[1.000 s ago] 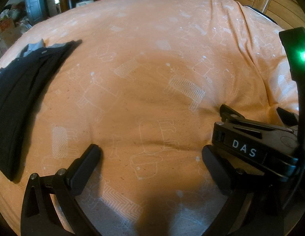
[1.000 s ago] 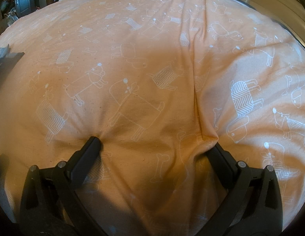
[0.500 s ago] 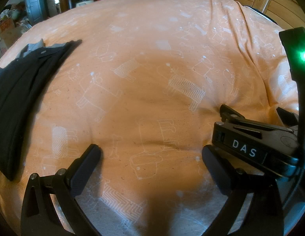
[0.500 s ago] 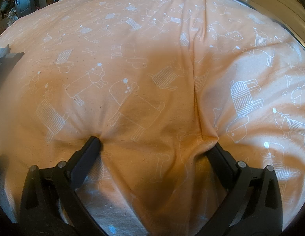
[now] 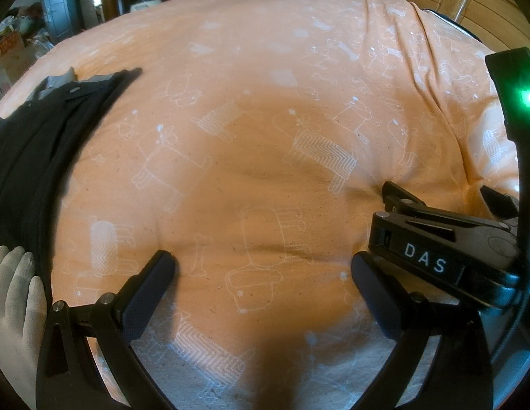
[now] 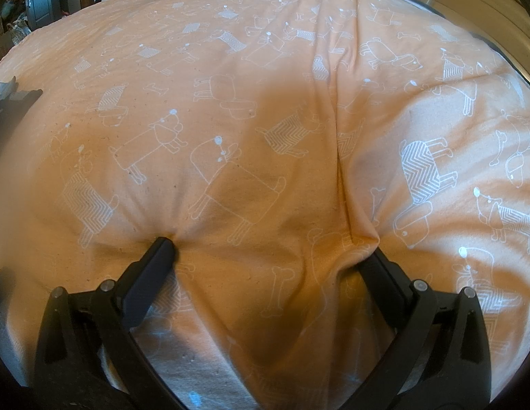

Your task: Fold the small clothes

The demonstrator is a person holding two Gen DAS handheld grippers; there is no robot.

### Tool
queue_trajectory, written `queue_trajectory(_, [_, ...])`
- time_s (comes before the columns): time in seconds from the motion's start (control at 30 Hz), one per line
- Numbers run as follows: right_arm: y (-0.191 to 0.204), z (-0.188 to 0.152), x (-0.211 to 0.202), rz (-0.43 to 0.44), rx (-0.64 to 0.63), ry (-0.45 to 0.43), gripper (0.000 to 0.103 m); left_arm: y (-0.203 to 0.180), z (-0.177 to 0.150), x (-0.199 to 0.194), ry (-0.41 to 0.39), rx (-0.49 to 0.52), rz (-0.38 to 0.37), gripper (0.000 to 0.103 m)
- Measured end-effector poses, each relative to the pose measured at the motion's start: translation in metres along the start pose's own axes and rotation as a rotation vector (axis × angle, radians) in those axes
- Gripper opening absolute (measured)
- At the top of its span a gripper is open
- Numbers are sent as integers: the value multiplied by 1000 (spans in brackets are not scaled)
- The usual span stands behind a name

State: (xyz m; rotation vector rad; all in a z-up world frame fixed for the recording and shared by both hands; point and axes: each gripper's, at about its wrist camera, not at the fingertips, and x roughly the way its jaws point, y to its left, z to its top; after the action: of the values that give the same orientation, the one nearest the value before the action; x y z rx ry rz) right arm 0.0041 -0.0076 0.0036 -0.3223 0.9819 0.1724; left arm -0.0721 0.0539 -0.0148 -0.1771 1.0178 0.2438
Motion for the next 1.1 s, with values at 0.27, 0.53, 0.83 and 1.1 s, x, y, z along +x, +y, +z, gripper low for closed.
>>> queue_trajectory(0.27, [0,0,0,-1,0,-2,103,0,0,0,2,1,3,103])
queue_trajectory(0.53, [1,1,0,-2,-1,-1,103,-2,-2,0,-15,-5,-8,103])
queue_trajectory(0.83, [1,1,0,-2,0,-1,103,-3,-3,-1,-19,-13,-22,103])
queue_trajectory(1.1, [1,1,0,-2,0,-1,103,-3,-3,-1,-15,-11,-18,103])
